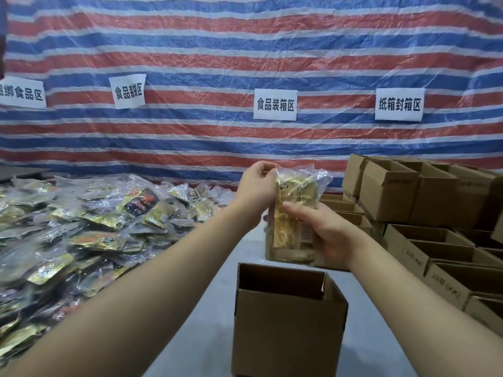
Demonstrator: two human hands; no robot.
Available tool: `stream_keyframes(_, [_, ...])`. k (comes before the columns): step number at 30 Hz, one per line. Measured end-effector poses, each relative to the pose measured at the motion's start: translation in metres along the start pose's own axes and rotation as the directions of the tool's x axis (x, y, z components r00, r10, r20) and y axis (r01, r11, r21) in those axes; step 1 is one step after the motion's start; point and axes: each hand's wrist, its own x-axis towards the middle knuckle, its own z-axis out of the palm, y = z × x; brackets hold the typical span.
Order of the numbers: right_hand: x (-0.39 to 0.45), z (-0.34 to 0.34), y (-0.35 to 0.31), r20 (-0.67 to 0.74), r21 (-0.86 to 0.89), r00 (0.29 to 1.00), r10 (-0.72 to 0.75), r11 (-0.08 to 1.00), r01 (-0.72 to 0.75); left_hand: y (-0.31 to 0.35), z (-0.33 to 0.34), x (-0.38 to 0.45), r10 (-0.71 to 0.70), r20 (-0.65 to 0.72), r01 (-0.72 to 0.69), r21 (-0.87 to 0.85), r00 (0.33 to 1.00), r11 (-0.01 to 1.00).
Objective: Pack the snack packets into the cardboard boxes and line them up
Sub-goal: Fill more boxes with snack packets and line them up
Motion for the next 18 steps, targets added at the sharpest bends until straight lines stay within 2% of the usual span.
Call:
stream_keyframes(1, [-0.001, -0.003, 0.002, -0.015, -0.04, 1.0, 0.011, 0.999, -0.011, -0.006, -0.004, -0.004, 0.09, -0.018, -0.087, 0.141, 0.996, 0.986])
stream_keyframes(2, [-0.002, -0.006, 0.006, -0.043, -0.088, 0.999, 0.028, 0.996, -0.031, -0.014, -0.011, -0.008, 0.118, -0.005, -0.114, 0.226, 0.993, 0.967])
stream_keyframes(4, [-0.005, -0.012, 0.015, -0.099, -0.169, 0.992, 0.073, 0.982, -0.089, -0.036, -0.03, -0.02, -0.029, 0.071, 0.007, 0.298, 0.997, 0.954])
stream_keyframes(7, [-0.015, -0.017, 0.032, -0.089, -0.234, 0.987, 0.135, 0.96, -0.153, -0.083, -0.06, -0.048, -0.309, 0.197, 0.164, 0.529, 0.931, 0.833])
stream_keyframes(9, [-0.021, -0.017, 0.043, -0.039, -0.321, 0.984, 0.173, 0.93, -0.177, -0.108, -0.069, -0.067, -0.377, 0.203, 0.234, 0.504, 0.903, 0.831])
stream_keyframes(12, [-0.028, -0.012, 0.053, 0.085, -0.511, 0.952, 0.293, 0.833, -0.211, -0.125, -0.068, -0.083, -0.379, 0.164, 0.303, 0.358, 0.911, 0.883])
stream_keyframes(16, [-0.026, -0.001, 0.053, 0.152, -0.757, 0.842, 0.518, 0.609, -0.238, -0.128, -0.061, -0.091, -0.275, 0.199, 0.187, 0.372, 0.941, 0.909])
stream_keyframes(18, [-0.019, 0.008, 0.052, 0.14, -0.876, 0.76, 0.634, 0.437, -0.203, -0.127, -0.06, -0.093, -0.24, 0.223, 0.136, 0.398, 0.945, 0.907])
